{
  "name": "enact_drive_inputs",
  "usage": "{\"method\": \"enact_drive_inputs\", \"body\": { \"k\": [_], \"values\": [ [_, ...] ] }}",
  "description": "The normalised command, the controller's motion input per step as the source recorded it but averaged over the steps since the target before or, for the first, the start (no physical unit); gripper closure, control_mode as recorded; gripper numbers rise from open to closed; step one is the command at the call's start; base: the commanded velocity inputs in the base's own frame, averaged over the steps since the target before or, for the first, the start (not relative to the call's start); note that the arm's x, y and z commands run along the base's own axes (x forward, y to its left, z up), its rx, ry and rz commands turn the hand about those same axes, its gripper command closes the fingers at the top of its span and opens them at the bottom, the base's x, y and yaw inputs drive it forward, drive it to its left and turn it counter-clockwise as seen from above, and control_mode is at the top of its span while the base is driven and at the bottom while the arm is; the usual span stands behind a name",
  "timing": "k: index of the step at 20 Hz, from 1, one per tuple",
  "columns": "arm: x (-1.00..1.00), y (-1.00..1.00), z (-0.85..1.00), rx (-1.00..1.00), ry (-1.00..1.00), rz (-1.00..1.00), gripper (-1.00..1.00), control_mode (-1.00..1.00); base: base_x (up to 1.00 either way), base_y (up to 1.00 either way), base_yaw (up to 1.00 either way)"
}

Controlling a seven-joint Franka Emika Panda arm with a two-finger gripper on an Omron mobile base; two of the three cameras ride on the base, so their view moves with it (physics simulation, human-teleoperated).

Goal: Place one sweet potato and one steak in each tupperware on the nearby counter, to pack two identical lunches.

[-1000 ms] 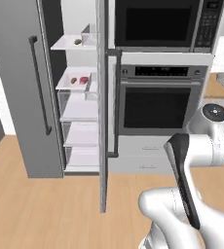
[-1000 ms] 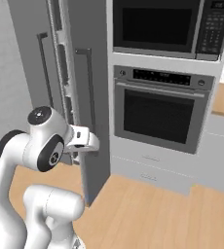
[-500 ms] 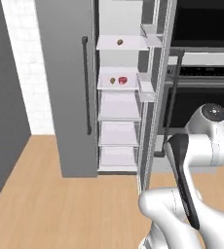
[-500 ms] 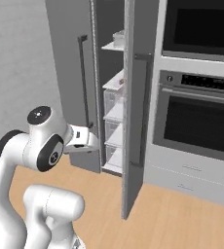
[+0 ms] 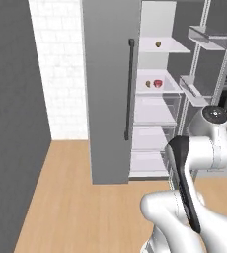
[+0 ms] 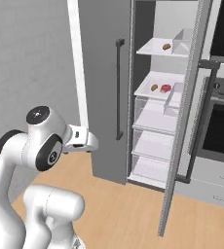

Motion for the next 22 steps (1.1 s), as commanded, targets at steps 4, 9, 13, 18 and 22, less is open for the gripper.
{"method": "enact_drive_inputs", "body": {
  "k": [4, 9, 13, 18, 22],
  "values": [
    [0.0, 0.0, 0.0, 0.0, 0.0, 0.0, -1.0, 1.0, 0.7, 0.13, -0.19],
    [0.0, 0.0, 0.0, 0.0, 0.0, 0.0, -1.0, 1.0, 0.95, -0.1, -0.11],
    [0.0, 0.0, 0.0, 0.0, 0.0, 0.0, -1.0, 1.0, 0.94, -0.13, -0.08],
    [0.0, 0.0, 0.0, 0.0, 0.0, 0.0, -1.0, 1.0, 0.66, -0.33, -0.06],
    [0.0, 0.0, 0.0, 0.0, 0.0, 0.0, -1.0, 1.0, 0.35, -0.51, -0.06]
  ]
}}
